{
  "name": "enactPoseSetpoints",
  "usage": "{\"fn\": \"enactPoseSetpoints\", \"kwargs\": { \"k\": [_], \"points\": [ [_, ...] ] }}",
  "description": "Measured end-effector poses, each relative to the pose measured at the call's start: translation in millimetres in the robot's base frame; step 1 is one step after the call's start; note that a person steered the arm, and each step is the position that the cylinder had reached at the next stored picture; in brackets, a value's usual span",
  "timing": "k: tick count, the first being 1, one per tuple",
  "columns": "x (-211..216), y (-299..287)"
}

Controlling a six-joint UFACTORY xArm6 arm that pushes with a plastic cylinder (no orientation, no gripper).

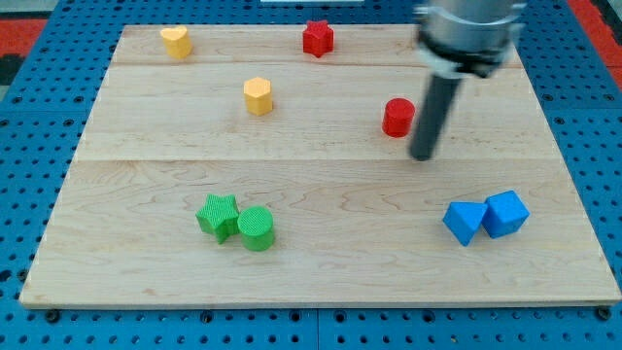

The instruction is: Point your arm at blue cube

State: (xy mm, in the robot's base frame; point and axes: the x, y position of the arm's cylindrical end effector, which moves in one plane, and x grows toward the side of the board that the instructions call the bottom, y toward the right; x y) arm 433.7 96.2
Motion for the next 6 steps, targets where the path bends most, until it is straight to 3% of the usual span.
{"fn": "enactPoseSetpoints", "kwargs": {
  "k": [1,2,3,4,6],
  "points": [
    [-45.8,-15.8],
    [-86.8,71.7],
    [-77.2,102.3],
    [-37.3,131.2],
    [-147.5,74.1]
  ]
}}
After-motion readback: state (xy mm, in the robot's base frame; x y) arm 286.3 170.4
